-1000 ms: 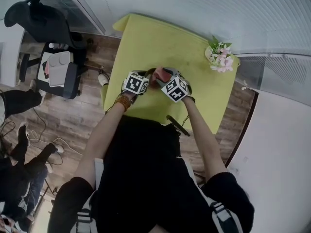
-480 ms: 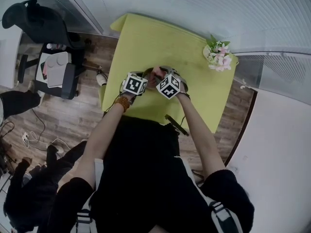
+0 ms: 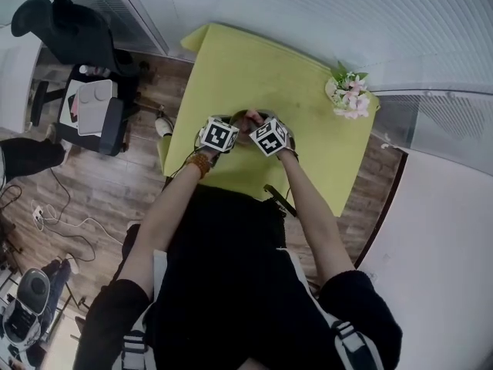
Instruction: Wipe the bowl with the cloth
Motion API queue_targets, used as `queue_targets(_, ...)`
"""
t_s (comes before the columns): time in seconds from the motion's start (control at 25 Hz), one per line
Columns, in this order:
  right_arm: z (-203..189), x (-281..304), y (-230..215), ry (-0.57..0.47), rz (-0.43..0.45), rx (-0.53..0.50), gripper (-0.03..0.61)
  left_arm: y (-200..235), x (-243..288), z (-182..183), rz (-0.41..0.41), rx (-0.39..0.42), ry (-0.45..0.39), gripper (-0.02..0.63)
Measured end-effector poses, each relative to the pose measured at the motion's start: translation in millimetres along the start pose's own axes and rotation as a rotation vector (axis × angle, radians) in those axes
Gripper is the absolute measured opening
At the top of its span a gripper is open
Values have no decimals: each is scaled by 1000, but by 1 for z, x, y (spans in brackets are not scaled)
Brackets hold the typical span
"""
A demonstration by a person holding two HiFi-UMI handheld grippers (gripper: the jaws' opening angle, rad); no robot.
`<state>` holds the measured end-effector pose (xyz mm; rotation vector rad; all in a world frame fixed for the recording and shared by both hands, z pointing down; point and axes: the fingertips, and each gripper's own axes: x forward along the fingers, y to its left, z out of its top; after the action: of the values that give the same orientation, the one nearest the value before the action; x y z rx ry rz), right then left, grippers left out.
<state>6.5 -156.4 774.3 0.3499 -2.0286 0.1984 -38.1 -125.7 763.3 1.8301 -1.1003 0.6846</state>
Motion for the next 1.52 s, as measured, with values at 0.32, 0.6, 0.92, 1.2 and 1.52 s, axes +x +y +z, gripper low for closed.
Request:
queue_targets(0.32,75,-76,-3,-236,-209,-175,31,-9,-53,40,13,155,-153,51)
queue_targets(0.6,132,-205,-11,-460,-546,-278,31,-63,-142,121,65,442,-398,50)
queue_targets(0.92,154,-320,-7,-563,-884,-285,26,-135,-218,189,-102,471,-624,25)
queue_targets(1.2,158,-385,6,-709,-1046,-181,28,-173,-264,207,-372,207,-777,55)
queue_targets(1.52,142,-413,8,-849,-1062,18,28,-181,-274,204,-587,-83,-800,57)
